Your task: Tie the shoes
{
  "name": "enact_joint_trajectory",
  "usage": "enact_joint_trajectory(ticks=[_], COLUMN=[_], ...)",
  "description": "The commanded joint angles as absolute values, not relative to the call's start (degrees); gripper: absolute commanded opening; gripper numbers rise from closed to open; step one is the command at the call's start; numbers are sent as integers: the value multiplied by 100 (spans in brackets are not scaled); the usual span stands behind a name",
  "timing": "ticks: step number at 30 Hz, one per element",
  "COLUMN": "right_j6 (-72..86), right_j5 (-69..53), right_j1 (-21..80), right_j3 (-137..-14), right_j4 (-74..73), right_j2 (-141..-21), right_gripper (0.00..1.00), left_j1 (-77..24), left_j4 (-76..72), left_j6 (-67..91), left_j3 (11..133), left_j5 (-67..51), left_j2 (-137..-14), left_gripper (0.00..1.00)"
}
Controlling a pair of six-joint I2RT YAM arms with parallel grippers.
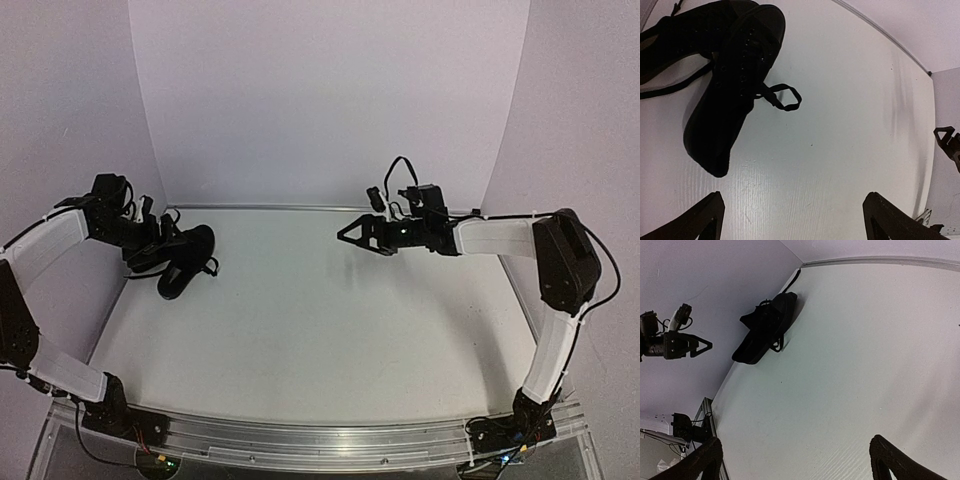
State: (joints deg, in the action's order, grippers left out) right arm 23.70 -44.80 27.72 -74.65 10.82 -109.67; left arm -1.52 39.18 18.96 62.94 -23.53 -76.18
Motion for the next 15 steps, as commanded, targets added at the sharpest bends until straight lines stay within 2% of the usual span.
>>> enact_joint_trajectory(ticks=[1, 4, 7, 13, 15], right_j6=[2053, 1912, 1848, 1783, 1720], right_j5=[-4661, -4754, -4846, -4940, -4964], right_j1=[2817, 2827, 2828, 2834, 2830], right_j3=[-6976, -6644, -6367, -5950, -5858], right_j4=[1098, 1137, 1215, 1344, 1345], right_j2=[-10310, -10086, -9927, -9698, -9627], right_gripper=[98, 98, 98, 98, 98], left_j1=[-196, -210, -224, -343, -397], left_j4=[5066, 5417, 5482, 5529, 5469], left_j6=[1359, 1054, 820, 636, 635], left_j3=[6905, 7224, 7519, 7985, 8073], left_j5=[-1463, -761, -827, -767, -740], left_j2=[-7757, -7917, -8176, -9199, -9545], left_gripper=[100, 100, 97, 69, 64])
